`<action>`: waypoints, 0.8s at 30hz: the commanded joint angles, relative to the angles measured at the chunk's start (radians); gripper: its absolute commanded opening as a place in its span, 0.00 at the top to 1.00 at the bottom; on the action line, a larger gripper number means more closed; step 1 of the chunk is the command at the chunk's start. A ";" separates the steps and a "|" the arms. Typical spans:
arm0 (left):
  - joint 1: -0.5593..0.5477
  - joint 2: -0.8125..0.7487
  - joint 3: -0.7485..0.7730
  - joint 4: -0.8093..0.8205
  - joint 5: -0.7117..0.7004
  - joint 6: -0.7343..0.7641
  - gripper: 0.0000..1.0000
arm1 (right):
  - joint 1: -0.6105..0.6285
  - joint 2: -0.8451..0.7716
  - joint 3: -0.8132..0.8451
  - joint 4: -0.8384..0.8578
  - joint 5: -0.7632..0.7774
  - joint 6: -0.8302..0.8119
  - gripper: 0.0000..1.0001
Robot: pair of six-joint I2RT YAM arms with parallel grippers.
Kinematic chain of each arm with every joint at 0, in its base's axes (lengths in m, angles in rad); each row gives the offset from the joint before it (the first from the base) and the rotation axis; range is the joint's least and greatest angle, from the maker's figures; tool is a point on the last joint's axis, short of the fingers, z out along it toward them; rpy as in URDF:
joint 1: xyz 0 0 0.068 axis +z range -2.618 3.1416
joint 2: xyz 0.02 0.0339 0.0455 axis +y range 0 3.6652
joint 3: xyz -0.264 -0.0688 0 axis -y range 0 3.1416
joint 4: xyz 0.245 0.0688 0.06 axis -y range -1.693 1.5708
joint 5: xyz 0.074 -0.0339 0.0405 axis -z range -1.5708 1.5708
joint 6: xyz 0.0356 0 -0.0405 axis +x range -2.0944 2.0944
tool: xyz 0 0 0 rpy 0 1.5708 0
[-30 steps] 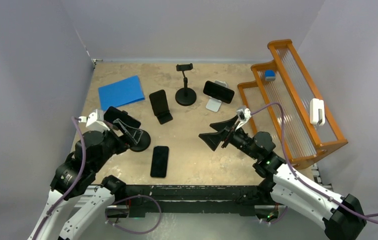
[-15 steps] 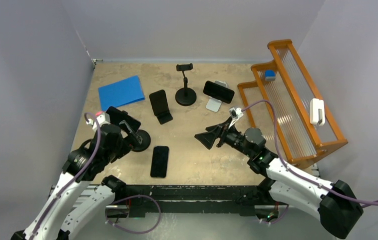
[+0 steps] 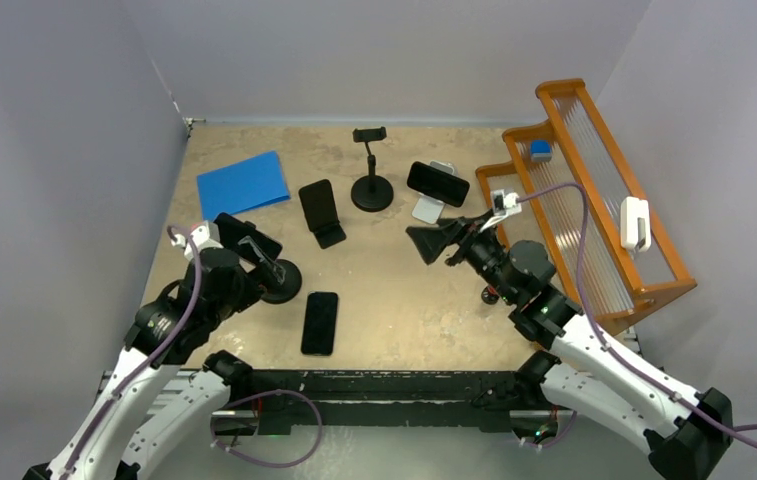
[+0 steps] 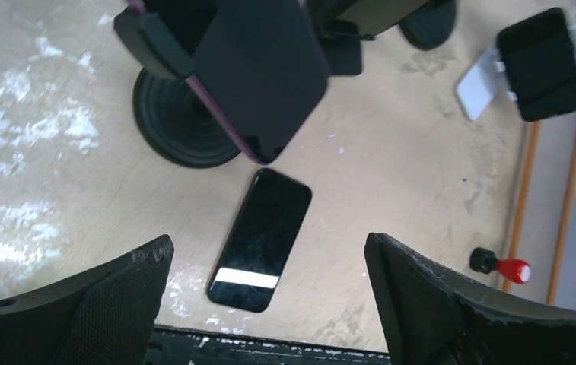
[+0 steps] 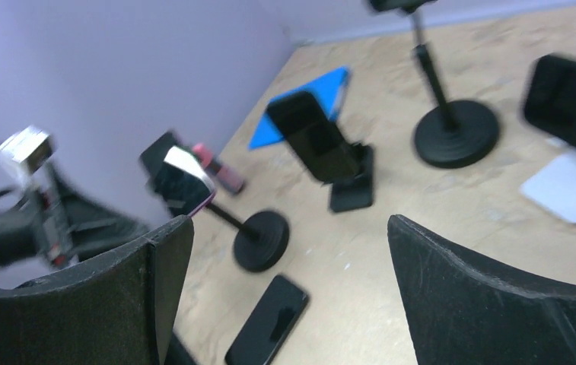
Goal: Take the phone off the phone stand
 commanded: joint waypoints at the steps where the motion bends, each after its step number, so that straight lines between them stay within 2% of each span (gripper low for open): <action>1: 0.004 -0.066 0.028 0.173 0.038 0.164 0.05 | 0.000 0.075 0.134 -0.158 0.337 -0.057 0.01; 3: 0.004 -0.090 0.030 0.266 0.094 0.268 0.05 | -0.001 0.143 0.171 -0.177 0.410 -0.069 0.01; 6: 0.004 -0.107 0.029 0.397 0.194 0.420 0.06 | -0.004 0.203 0.197 -0.117 0.416 -0.084 0.01; 9: 0.004 -0.084 0.034 0.507 0.258 0.509 0.07 | -0.004 0.255 0.209 -0.037 0.361 -0.095 0.01; 13: 0.004 0.020 0.076 0.610 0.317 0.629 0.10 | -0.003 0.299 0.235 0.000 0.256 -0.101 0.02; 20: 0.005 0.314 0.259 0.596 0.341 0.811 0.11 | -0.004 0.236 0.149 0.079 0.132 -0.154 0.02; 24: 0.012 0.463 0.333 0.580 0.331 0.885 0.13 | -0.004 0.189 0.112 0.053 0.140 -0.139 0.03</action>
